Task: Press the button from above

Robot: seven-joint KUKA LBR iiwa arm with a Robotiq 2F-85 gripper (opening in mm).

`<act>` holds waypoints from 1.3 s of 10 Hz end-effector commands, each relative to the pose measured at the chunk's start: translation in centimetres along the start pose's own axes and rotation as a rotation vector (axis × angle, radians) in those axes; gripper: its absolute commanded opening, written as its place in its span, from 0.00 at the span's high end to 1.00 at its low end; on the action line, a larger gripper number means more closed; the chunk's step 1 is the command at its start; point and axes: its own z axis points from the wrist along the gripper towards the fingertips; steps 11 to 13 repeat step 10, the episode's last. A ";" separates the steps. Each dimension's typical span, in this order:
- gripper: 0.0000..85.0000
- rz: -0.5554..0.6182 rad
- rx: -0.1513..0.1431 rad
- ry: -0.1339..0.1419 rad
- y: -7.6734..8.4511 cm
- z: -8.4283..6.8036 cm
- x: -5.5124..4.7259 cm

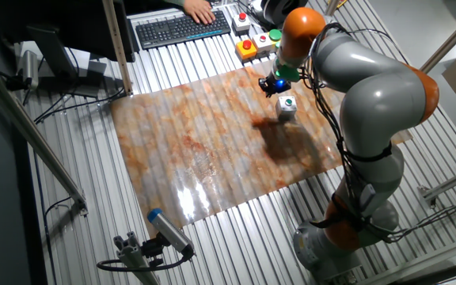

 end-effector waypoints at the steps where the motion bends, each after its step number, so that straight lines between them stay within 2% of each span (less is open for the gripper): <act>1: 0.80 0.003 -0.004 0.002 0.0 0.0 0.0; 4: 0.80 0.014 -0.011 0.005 0.1 0.0 0.0; 8: 0.80 0.014 0.000 -0.009 -0.1 -0.1 -0.2; 13: 0.80 0.015 -0.002 -0.008 -0.1 -0.1 -0.2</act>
